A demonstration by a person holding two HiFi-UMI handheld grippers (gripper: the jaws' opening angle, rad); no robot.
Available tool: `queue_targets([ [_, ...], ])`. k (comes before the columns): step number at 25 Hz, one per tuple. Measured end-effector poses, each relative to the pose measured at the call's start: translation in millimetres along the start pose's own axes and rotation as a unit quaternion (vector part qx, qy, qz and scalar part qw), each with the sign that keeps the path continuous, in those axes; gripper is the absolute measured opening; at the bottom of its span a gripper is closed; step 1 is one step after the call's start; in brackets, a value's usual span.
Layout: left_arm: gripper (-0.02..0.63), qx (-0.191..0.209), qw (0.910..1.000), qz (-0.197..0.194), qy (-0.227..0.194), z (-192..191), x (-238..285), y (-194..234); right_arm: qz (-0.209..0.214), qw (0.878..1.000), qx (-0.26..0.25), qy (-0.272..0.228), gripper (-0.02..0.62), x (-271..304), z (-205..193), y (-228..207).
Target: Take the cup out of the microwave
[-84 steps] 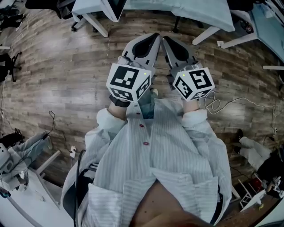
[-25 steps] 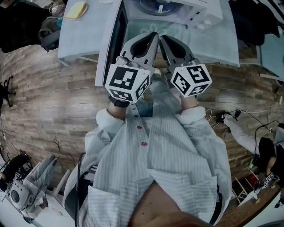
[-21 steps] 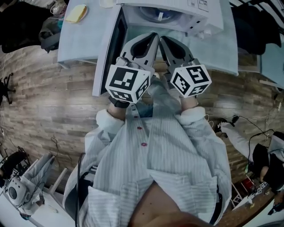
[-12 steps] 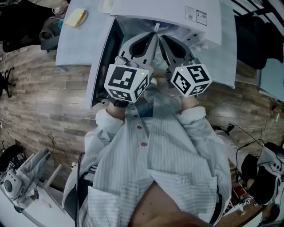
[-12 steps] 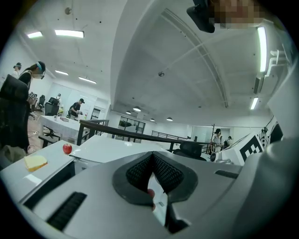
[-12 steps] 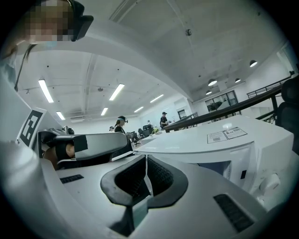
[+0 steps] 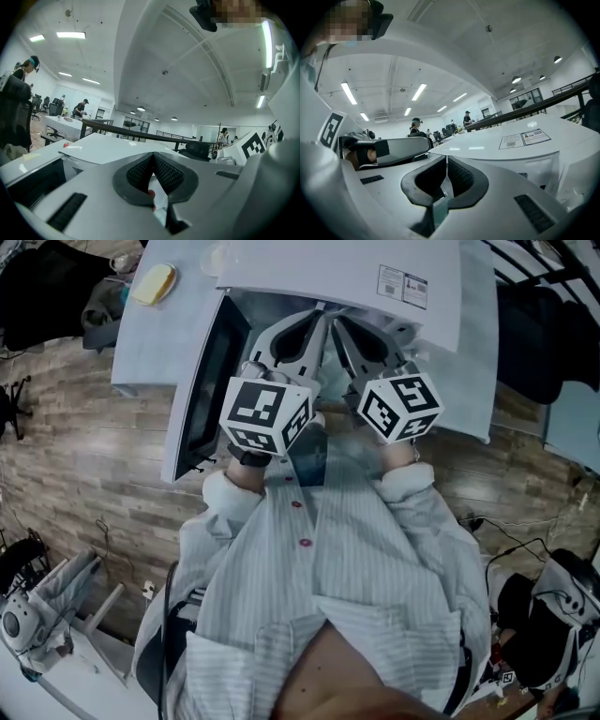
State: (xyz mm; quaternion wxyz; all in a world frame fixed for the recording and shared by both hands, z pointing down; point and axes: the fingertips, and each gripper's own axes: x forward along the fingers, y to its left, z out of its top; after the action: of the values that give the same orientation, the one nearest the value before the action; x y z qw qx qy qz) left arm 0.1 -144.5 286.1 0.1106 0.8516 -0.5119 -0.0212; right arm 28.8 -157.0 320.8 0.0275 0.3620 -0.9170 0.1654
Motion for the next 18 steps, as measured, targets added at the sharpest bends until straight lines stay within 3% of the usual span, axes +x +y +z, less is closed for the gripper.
queue_targets([
  [18,0.009,-0.004,0.9994,-0.014,0.031,-7.0,16.5,14.1,-0.033,0.999,0.034,0.001,0.038,6.9,-3.1,-19.8],
])
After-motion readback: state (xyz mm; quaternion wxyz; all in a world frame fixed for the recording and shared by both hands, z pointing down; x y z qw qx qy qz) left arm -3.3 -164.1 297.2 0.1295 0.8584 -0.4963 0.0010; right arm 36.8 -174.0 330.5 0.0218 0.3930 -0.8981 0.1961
